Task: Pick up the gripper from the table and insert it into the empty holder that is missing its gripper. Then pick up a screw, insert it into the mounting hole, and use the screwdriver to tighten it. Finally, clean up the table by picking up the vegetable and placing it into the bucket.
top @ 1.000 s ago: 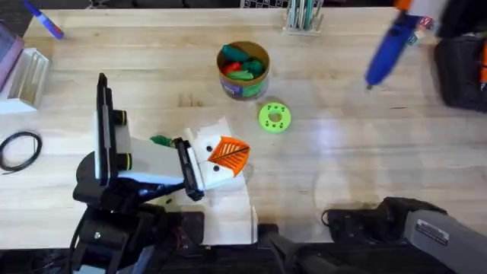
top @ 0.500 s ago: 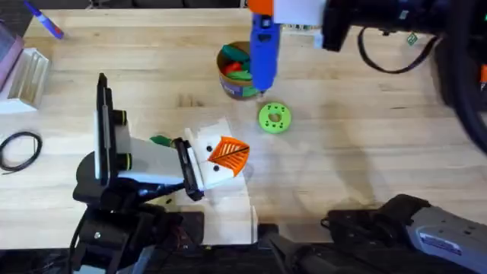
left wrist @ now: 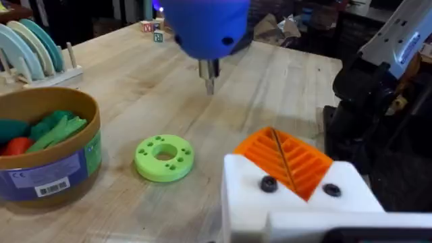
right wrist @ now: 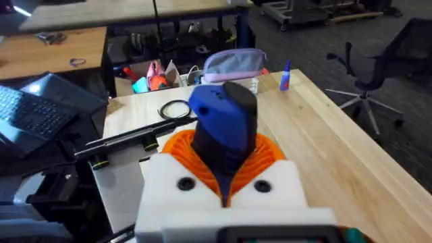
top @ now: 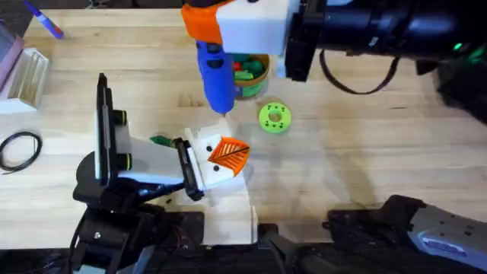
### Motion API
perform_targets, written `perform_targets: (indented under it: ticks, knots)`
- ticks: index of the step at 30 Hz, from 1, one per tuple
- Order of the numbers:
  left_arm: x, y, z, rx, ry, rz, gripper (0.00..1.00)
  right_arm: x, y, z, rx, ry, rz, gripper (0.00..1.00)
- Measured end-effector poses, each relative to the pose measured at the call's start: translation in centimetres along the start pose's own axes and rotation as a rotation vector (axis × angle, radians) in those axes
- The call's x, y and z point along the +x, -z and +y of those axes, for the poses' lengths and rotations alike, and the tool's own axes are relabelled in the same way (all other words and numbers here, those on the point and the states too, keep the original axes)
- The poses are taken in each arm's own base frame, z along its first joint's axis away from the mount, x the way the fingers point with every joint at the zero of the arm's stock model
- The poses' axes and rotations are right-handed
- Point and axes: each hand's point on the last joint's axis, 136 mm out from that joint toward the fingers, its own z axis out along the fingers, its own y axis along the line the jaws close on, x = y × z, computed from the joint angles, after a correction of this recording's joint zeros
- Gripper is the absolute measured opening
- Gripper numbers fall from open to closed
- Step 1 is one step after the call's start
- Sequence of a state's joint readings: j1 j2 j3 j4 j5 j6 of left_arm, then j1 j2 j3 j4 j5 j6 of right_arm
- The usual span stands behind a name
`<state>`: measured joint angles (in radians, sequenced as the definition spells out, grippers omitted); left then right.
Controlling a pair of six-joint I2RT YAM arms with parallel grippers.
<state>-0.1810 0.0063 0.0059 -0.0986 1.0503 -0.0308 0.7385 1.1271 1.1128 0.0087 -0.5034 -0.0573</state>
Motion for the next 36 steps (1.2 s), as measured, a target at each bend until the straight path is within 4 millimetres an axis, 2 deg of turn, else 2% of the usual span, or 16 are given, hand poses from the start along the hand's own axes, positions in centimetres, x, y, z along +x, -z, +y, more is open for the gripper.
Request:
perform_targets:
  ticks: [3,10,22,26,28,36]
  knots:
    - [0.0,0.0,0.0,0.000,0.000,0.000,0.010,0.4,0.1,0.1,0.002,-0.006,-0.046,0.023]
    - [0.0,0.0,0.0,0.000,0.000,0.000,0.010,0.9,1.9,1.5,-0.022,-0.014,-0.148,0.023]
    - [0.0,0.0,0.0,0.000,0.000,0.000,0.010,0.6,1.3,4.9,-0.166,-0.018,-0.162,0.023]
    - [0.0,0.0,0.0,0.000,0.000,0.000,0.010,0.8,0.6,4.8,-0.179,-0.019,-0.165,0.023]
    - [0.0,0.0,0.0,0.000,0.000,0.000,0.010,1.6,0.0,4.5,-0.180,-0.031,-0.146,0.023]
    - [0.0,0.0,0.0,0.000,0.000,0.000,0.010,1.8,-0.3,4.4,-0.180,-0.035,-0.139,0.023]
